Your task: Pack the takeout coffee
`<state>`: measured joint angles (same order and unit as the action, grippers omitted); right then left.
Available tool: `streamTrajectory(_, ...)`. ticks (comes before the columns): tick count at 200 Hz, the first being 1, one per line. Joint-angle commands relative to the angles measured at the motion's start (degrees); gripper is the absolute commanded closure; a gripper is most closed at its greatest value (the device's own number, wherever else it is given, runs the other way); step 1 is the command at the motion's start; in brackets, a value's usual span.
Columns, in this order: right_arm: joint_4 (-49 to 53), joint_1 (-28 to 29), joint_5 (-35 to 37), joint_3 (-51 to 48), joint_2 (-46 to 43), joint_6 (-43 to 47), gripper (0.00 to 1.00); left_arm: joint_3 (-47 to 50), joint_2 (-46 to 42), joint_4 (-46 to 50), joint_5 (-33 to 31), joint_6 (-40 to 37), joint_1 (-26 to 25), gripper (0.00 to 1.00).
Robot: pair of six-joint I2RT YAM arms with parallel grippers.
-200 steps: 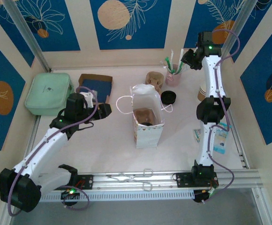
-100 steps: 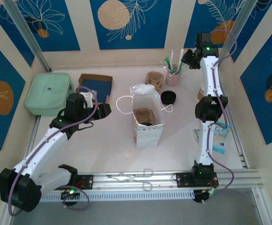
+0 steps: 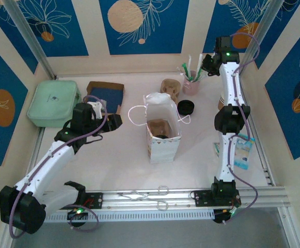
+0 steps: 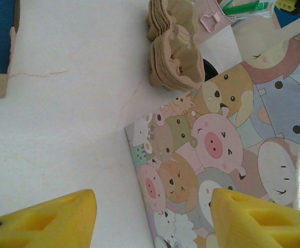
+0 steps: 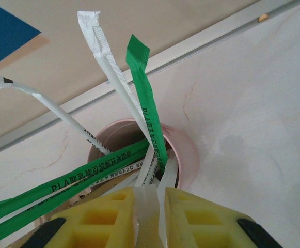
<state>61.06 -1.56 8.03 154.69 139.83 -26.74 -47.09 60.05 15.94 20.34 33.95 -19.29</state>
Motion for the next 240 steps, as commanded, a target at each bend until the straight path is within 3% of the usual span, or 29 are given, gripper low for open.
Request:
streamTrajectory(1, 0.00, 0.41, 1.08, 2.36, -0.05, 0.63, 0.83, 0.42, -1.34, 1.14, 0.02, -1.09, 0.71, 0.39)
streamTrajectory(87, -0.15, 0.77, 2.77, 2.67, -3.22, 1.60, 0.98, -0.08, -2.31, 1.88, -0.13, -1.09, 0.91, 0.41)
streamTrajectory(240, 0.53, 3.87, 6.54, 2.76, -9.66, 4.33, 0.99, -0.72, -5.11, 4.08, -0.96, -1.71, 0.90, 0.41)
